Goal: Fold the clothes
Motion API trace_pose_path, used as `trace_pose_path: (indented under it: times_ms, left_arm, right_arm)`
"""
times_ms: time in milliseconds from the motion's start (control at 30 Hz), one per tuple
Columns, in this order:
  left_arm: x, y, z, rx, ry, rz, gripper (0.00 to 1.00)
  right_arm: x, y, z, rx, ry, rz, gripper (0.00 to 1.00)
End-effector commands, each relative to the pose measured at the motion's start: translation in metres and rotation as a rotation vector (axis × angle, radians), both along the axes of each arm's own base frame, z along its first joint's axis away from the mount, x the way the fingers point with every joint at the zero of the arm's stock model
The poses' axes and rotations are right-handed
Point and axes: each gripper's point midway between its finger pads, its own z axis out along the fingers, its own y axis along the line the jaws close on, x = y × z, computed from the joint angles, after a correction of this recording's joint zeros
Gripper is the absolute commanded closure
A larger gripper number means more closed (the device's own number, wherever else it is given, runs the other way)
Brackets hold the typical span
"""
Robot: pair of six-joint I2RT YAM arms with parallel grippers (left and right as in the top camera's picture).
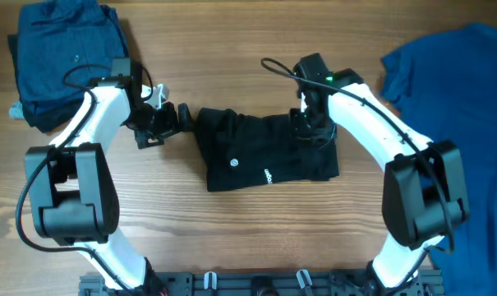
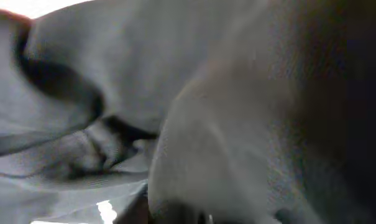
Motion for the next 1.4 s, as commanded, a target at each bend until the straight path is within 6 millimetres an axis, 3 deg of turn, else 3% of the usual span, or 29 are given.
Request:
trace_pose_path:
  times_ms: [0,133,233,333,400,433,467,533,633,700,833,1000,1133,1300,1367]
  left_arm:
    - [0.000,-0.002,-0.001,-0.023,-0.001,-0.016,0.00]
    - [0.000,-0.002,-0.001,-0.023,-0.001,-0.016,0.00]
    - [0.000,-0.002,-0.001,-0.023,-0.001,-0.016,0.00]
    - [0.000,-0.002,-0.001,-0.023,0.000,-0.016,0.00]
    - [-0.001,-0.002,-0.001,-0.022,0.004,-0.017,0.00]
    - [-0.002,-0.002,-0.001,-0.022,0.007,-0.017,0.00]
    - [-0.002,-0.002,-0.001,-0.022,0.007,-0.017,0.00]
    - [-0.002,-0.002,-0.001,-0.022,0.006,-0.017,0.00]
    - [-0.002,-0.002,-0.001,-0.022,0.006,-0.017,0.00]
    - [-0.002,-0.002,-0.001,-0.022,0.004,-0.017,0.00]
    - [-0.002,-0.002,-0.001,-0.022,0.008,-0.017,0.00]
    - [-0.003,-0.002,-0.001,-0.023,0.010,-0.017,0.00]
    - [-0.003,-0.002,-0.001,-0.023,0.010,-0.017,0.00]
    - [-0.003,-0.002,-0.001,-0.023,0.010,-0.017,0.00]
    - [-0.003,-0.002,-0.001,-0.023,0.010,-0.017,0.00]
  right_arm:
    - [-0.001,0.022,0.017,0.058,-0.035,0.031,0.52]
    - [0.000,0.022,0.019,0.059,-0.036,0.030,0.51]
    - [0.005,0.024,0.031,0.066,-0.051,0.028,0.51]
    - [0.033,0.030,0.075,0.108,-0.159,0.021,0.51]
    - [0.046,0.017,0.095,0.087,-0.207,-0.012,0.52]
    - [0.051,0.003,0.102,0.065,-0.221,-0.044,0.59]
    - [0.054,-0.010,0.104,0.058,-0.221,-0.073,0.74]
    - [0.054,-0.045,0.099,0.035,-0.179,-0.157,0.96]
    - [0.045,-0.068,0.080,0.018,-0.117,-0.166,0.96]
    - [0.039,-0.057,0.060,0.089,-0.085,-0.147,0.96]
    - [0.035,-0.016,0.031,0.338,-0.082,-0.095,0.96]
    - [0.031,-0.003,-0.001,0.388,-0.044,-0.095,0.96]
    - [0.030,0.022,-0.031,0.438,-0.004,-0.031,0.96]
    - [0.035,0.010,-0.041,0.352,-0.012,-0.057,0.96]
    - [0.041,0.002,-0.024,0.295,-0.035,-0.055,0.96]
